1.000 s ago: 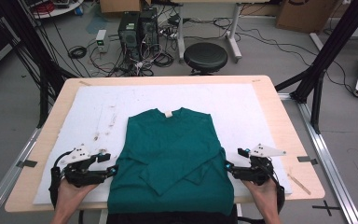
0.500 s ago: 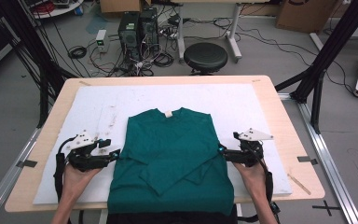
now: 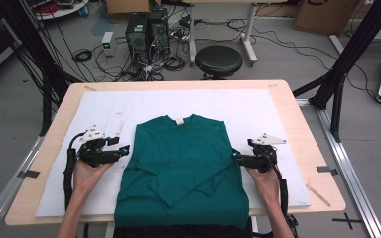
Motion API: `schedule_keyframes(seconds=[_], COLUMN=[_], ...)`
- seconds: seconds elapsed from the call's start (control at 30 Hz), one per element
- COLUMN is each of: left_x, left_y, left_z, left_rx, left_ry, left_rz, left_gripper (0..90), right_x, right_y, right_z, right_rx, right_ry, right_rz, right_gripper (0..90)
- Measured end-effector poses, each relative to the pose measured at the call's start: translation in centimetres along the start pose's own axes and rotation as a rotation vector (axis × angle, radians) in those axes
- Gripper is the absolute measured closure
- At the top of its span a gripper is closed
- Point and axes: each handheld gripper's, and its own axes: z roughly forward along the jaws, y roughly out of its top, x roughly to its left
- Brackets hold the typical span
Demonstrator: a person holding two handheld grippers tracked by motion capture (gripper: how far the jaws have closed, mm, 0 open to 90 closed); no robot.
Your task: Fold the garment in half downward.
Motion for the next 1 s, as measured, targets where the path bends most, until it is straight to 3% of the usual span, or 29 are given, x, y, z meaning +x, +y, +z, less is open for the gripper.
schedule_keyframes(seconds=[0.23,0.33,0.53,0.63,0.77,0.9,1.0], left_x=[0.9,1.3,2.3,2.9,4.0,4.2,4.5], left_y=[2.7,3.7,5.0,4.9,3.8,3.4,3.0], left_z=[1.1,2.2,5.4,7.2,8.8,9.4,9.9], left_rx=[-0.004,0.011,0.062,0.079,0.051,0.032,0.062], left_ry=[0.006,0.001,0.036,0.050,0.033,0.047,0.053], left_rz=[0.001,-0.014,-0.018,-0.028,-0.101,-0.099,-0.100], left_gripper=[40.8,40.9,44.0,45.0,46.6,47.5,48.0], right_x=[-0.1,-0.1,0.0,0.0,0.1,0.0,0.0], right_y=[-0.1,-0.1,-0.1,-0.1,-0.1,-0.2,-0.2], right_z=[0.2,0.2,0.2,0.3,0.2,0.2,0.2], right_rx=[0.014,0.014,0.018,0.021,0.022,0.018,0.019], right_ry=[-0.001,-0.005,-0.008,-0.008,-0.018,-0.018,-0.021], right_rz=[0.004,0.003,0.003,-0.001,0.009,0.019,0.022], right_gripper=[25.4,25.4,25.4,25.4,25.4,25.4,25.5])
